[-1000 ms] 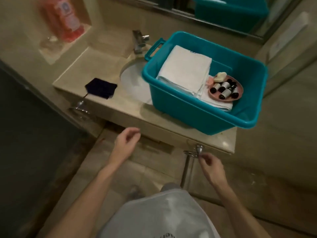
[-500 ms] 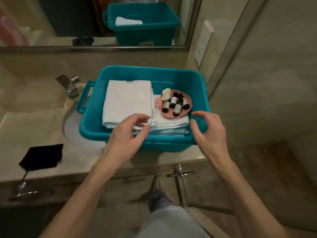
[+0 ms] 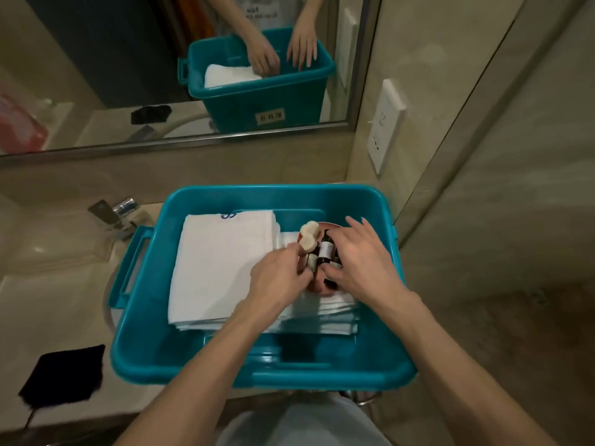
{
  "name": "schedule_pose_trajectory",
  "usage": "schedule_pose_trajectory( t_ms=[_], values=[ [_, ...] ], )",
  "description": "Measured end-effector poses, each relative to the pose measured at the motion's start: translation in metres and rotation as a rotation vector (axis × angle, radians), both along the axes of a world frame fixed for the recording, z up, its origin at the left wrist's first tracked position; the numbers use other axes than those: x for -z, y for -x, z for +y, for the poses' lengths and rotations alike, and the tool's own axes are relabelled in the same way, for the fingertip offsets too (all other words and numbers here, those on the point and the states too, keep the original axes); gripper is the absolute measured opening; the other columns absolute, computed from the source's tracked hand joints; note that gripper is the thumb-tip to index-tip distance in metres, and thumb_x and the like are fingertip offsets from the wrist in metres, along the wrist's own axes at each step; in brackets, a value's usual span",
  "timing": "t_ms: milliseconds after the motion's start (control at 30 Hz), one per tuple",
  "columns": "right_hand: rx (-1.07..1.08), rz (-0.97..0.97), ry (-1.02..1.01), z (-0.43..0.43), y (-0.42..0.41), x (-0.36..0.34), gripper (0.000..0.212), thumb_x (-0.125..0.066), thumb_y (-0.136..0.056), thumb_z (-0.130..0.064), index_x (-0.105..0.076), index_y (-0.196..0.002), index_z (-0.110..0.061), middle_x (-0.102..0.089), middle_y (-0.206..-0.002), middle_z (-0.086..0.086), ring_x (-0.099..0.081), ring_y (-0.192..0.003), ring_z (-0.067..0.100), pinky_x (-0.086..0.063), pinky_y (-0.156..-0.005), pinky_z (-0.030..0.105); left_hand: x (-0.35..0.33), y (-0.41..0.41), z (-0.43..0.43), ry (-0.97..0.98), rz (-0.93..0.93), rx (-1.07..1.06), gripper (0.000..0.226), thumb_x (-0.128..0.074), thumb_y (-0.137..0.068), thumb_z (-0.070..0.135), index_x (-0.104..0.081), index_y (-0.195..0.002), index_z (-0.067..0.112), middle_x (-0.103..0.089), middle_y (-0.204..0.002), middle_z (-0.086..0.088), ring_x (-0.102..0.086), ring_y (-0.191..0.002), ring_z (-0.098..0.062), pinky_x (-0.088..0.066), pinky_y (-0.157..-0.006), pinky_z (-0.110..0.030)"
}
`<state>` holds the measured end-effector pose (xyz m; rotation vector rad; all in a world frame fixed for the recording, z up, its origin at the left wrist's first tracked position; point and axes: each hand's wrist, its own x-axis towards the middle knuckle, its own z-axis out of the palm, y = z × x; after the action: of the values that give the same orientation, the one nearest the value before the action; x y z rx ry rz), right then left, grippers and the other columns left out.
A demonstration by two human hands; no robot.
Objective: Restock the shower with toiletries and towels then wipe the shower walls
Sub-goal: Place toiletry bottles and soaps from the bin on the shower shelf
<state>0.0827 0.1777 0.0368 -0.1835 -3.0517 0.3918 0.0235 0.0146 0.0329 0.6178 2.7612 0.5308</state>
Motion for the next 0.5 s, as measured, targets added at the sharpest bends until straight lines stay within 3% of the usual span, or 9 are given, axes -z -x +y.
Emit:
schedule_pose_trajectory(
  t_ms=[100,233,500],
  values=[
    [-0.055,-0.1,-0.082,0.008,0.018,0.001,0.067,-0.078,-0.076,-0.045,-0.059,-0.132,-0.013,-0.063,-0.135,0.007,-0.044,-0.14,0.033,-0.029,-0.118,0.043,0.008,0.008,0.018,0.19,0.065,0.075,0.035,-0.053,-0.093,0.047,-0.056,-0.111,0.017,-0.067,-0.105,-0.004,-0.065,-0.097,-0.029,-0.041,-0.066,-0.033],
    [-0.085,-0.144,-0.18,0.012,0.033,0.005,0.064,-0.071,-0.08,-0.049,-0.055,-0.133,-0.017,-0.065,-0.123,0.004,-0.056,-0.117,0.027,-0.043,-0.097,0.04,0.016,0.014,0.03,0.328,0.102,0.111,0.043,-0.05,-0.096,0.052,-0.056,-0.113,0.013,-0.065,-0.107,-0.005,-0.066,-0.094,-0.029,-0.039,-0.065,-0.033],
    [-0.074,-0.313,-0.134,0.014,0.056,0.021,0.077,-0.074,-0.078,-0.043,-0.043,-0.143,-0.015,-0.058,-0.133,0.008,-0.048,-0.118,0.032,-0.04,-0.098,0.042,0.022,0.017,0.038,0.34,0.123,0.074,0.052,-0.051,-0.091,0.064,-0.063,-0.108,0.017,-0.066,-0.104,-0.006,-0.066,-0.091,-0.028,-0.037,-0.063,-0.031]
  ],
)
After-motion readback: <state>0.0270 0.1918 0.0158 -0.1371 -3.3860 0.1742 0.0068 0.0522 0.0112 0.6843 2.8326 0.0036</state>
